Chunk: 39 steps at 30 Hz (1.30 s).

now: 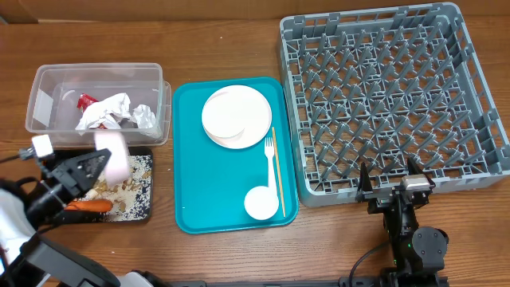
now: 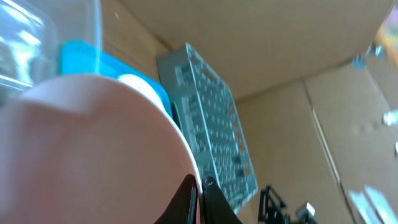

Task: Sort waste into correct bins and load items into the dishwasher
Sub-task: 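Carry the emptied pink bowl right and set it on the teal tray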

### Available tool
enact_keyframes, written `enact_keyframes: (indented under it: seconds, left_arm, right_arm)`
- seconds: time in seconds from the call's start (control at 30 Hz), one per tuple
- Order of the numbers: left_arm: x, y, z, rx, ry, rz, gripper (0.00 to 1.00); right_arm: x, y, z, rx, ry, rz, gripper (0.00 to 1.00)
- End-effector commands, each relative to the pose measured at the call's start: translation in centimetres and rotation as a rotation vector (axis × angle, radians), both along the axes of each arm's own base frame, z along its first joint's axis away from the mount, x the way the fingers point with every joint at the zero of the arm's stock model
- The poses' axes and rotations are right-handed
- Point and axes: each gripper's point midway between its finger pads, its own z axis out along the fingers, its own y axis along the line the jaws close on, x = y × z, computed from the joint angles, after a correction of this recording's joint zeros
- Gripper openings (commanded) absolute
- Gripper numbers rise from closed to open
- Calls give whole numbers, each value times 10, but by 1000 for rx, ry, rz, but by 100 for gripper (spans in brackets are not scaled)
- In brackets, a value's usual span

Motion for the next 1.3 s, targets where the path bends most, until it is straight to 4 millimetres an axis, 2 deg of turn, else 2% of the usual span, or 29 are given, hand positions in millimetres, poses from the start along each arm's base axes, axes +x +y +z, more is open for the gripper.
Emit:
enact_keyframes:
  seconds: [0.0, 0.1, 0.27, 0.6, 0.73, 1.03, 1.27]
  left_arm:
    - [1, -27, -4, 69, -16, -117, 4]
    - [6, -43, -9, 96, -14, -189, 4]
    - [10, -59, -20, 97, 79, -248, 4]
    - [18, -93, -41, 241, 223, -367, 4]
    - [24, -105, -51, 351, 293, -367, 4]
    - [31, -156, -68, 613, 357, -401, 4]
    - [26, -180, -88, 869, 398, -384, 4]
  right_arm:
    - [0, -1, -2, 0, -4, -2, 100]
    - [0, -1, -2, 0, -4, -2, 100]
    - [0, -1, -2, 0, -4, -2, 100]
    - [0, -1, -2, 0, -4, -2, 100]
    - [0, -1, -2, 0, -4, -2, 100]
    - [0, -1, -2, 0, -4, -2, 100]
    - [0, -1, -2, 0, -4, -2, 100]
